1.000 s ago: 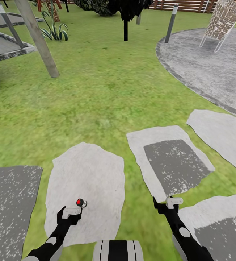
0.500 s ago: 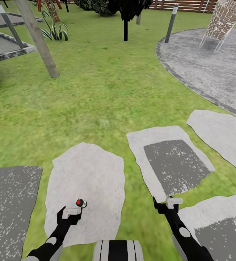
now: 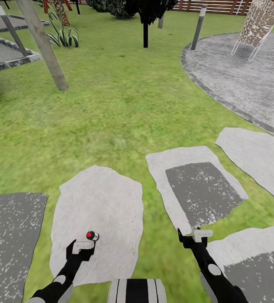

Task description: Pick up the pesticide atomizer in the garden and spray insectifuge to fully cover both potted plants in the garden.

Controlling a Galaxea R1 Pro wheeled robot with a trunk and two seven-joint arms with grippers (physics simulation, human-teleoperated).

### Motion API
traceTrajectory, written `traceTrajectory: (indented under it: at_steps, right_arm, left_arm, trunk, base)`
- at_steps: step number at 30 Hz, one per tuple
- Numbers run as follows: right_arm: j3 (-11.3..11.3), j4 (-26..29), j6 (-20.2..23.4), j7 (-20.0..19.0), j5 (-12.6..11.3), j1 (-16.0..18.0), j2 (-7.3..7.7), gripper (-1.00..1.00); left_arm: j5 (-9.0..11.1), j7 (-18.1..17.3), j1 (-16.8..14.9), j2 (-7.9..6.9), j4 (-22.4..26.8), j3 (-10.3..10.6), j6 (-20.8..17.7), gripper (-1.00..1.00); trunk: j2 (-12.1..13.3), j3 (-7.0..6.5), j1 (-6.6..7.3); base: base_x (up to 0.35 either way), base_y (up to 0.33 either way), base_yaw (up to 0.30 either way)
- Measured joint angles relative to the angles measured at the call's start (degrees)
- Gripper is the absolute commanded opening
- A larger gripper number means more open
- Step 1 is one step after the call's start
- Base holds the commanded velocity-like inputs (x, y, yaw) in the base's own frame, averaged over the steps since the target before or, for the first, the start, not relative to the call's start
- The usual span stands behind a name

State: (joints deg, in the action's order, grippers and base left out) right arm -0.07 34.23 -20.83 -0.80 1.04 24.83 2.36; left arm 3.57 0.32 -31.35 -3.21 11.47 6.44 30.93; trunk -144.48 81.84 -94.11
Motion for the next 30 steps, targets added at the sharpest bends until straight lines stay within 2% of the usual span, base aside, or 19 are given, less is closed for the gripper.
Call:
traceTrajectory:
  at_steps: [30]
  right_arm:
    - [0.00, -0.01, 0.08, 0.00, 0.00, -0.02, 0.00, 1.00]
  left_arm:
    - [0.01, 0.00, 0.00, 0.07, -0.05, 0.09, 0.00, 1.00]
  trunk:
    - [0.00, 0.00, 0.00]
  base:
    - [0.024, -0.012, 0.000]
